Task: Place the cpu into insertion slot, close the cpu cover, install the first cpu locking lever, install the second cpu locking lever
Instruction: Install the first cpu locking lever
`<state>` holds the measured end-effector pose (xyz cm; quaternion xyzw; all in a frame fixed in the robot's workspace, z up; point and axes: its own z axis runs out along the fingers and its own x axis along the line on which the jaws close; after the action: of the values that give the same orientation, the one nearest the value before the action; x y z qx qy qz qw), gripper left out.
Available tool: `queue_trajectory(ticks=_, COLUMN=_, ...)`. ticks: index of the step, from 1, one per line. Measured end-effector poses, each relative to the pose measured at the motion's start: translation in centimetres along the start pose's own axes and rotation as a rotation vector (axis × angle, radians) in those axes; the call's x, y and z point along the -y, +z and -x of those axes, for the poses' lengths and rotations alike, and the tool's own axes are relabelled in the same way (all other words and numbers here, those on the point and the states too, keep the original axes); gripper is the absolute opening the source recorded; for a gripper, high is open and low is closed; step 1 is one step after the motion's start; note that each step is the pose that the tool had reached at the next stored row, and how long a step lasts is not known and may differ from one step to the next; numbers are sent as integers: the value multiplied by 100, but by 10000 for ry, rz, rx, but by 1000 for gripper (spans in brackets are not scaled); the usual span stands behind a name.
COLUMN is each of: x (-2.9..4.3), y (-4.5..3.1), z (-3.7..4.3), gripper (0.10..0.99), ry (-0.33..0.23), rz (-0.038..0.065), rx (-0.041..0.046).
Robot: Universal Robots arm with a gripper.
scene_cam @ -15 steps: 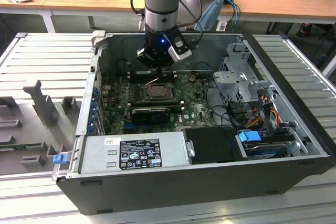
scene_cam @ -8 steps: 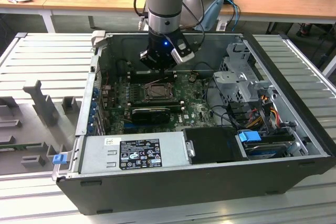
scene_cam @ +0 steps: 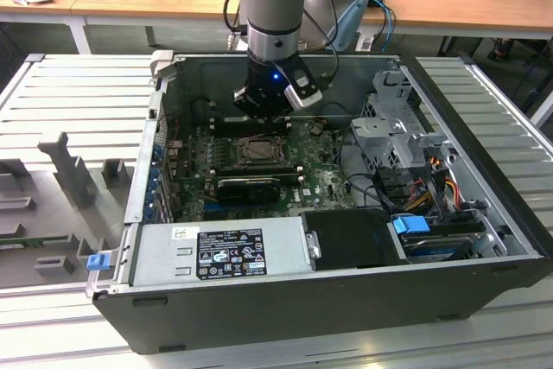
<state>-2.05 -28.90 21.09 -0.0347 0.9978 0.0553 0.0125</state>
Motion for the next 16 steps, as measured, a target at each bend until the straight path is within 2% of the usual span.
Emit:
queue_trajectory(ticks=2, x=4, y=30, z=-1, gripper=106, ry=1, rz=-1, rx=0)
queue_trajectory(ticks=8, x=6, y=48, z=5, gripper=106, ry=0, rz=-12, rx=-1)
queue_trajectory(ticks=14, x=9, y=73, z=10, gripper=106, ry=-3, rz=-168, rx=-13)
queue_trajectory(ticks=16, x=10, y=83, z=10, gripper=106, ry=-4, rz=-172, rx=-11)
